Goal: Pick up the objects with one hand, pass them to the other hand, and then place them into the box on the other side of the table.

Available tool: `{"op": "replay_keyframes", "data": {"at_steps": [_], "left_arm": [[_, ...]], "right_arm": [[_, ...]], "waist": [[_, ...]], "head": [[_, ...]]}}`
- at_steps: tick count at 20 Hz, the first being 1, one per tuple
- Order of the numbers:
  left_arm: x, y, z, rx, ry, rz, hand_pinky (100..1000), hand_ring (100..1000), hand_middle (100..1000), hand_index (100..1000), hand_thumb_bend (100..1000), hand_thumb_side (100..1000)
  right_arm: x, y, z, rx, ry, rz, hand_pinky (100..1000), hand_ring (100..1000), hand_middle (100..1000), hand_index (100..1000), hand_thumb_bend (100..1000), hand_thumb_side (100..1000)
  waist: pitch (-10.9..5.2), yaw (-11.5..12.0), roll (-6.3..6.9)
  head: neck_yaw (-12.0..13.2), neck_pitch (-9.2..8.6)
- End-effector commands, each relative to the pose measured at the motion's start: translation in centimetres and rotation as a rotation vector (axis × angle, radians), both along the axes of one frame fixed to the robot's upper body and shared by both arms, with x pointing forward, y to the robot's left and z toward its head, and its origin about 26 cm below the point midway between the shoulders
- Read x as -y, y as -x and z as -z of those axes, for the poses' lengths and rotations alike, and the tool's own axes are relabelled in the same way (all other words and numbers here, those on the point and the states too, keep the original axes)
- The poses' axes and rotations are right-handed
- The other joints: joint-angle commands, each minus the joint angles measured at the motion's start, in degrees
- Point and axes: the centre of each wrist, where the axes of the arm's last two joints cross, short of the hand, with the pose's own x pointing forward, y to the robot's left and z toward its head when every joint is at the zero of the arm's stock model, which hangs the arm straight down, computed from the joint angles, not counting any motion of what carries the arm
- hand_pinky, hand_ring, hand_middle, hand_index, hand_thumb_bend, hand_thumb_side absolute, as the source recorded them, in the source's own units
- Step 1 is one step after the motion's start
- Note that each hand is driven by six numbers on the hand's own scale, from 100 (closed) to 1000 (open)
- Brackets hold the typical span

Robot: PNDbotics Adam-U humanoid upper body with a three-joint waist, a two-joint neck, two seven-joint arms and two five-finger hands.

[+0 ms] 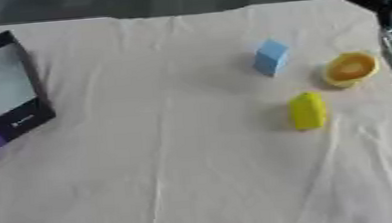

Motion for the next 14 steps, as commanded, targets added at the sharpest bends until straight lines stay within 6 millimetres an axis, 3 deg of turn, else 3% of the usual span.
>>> {"op": "replay_keyframes", "data": {"at_steps": [1,8,14], "left_arm": [[-0.8,0.0,-1.1,0.021,-0.04,-0.009,809,884,894,834,703,627],[-0.7,0.0,-0.9,0.013,-0.045,-0.004,809,884,894,834,704,627],[-0.8,0.1,-0.7,0.003,-0.049,-0.004,809,884,894,833,703,628]], "right_arm": [[0.8,-0.7,-1.7,-0.048,0.08,0.013,859,857,841,892,345,418],[0.4,-4.0,-3.1,-0.205,0.284,-0.013,881,887,859,907,382,463],[0.8,-6.9,-3.0,-0.356,0.489,-0.063,901,902,866,899,457,426]], "waist": [[-2.29,-0.04,-0.77],[-2.73,0.09,-0.95],[-3.07,0.01,-1.15]], "head": [[-0.32,0.15],[-0.72,0.49],[-0.67,0.51]]}}
